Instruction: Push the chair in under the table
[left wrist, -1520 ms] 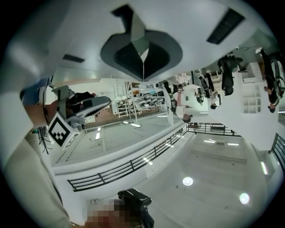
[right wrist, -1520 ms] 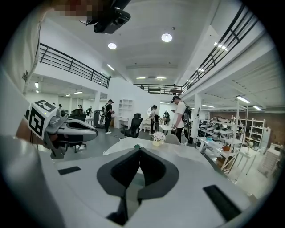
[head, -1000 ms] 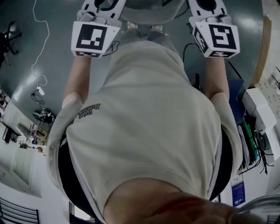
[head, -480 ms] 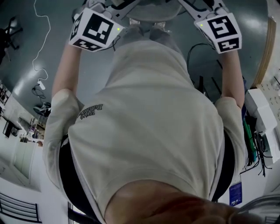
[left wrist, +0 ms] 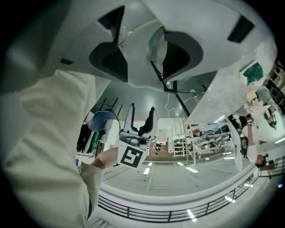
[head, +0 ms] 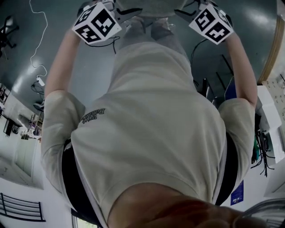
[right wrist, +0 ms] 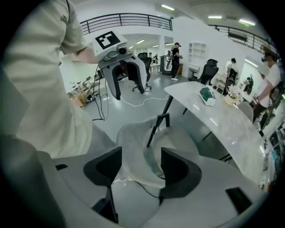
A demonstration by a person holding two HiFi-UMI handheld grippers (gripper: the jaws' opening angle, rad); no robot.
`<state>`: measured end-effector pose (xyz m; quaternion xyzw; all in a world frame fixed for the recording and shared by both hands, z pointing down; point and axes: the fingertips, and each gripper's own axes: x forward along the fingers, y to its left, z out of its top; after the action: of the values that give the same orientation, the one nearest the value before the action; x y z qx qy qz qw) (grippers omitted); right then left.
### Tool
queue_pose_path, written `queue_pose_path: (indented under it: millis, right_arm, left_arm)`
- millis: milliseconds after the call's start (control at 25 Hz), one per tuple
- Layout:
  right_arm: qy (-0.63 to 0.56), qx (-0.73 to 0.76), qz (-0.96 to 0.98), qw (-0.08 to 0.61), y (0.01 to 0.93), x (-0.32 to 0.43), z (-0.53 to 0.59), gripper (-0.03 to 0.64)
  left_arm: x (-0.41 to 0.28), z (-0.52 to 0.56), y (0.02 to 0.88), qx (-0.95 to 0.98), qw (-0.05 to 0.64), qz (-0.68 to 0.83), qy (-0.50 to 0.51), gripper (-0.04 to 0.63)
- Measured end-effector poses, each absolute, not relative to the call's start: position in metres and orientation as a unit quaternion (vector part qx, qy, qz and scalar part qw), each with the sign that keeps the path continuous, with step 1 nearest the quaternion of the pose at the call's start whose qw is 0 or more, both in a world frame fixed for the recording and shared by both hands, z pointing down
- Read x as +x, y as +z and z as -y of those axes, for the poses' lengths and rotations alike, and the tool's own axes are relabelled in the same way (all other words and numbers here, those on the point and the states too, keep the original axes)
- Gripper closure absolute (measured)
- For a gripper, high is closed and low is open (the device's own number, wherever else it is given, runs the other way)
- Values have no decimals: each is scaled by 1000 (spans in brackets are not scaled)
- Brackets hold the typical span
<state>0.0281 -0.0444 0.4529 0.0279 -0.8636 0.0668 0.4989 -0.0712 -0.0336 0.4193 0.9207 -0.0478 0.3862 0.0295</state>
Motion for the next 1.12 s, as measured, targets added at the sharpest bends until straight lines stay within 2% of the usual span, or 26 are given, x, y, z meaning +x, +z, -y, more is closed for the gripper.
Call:
queue_pose_path:
  millis: [320,560,680,1120]
  right_arm:
    - [95,-52,846,522,523,26,7,333]
    - [31,-142,827,543,569,37,-18,305]
    - [41,-148,828,540,584,39,-23,305]
    - [28,-174,799,575,643,39,-30,302]
  left_arm:
    - [-77,7,513,904,51,-45,422,364]
    - [-85,-19,570,879,49,-98,463,352]
    - [-89,-34,593,864,60,-120,485,333]
    - [-95,-41,658,835,35,-168,522,333]
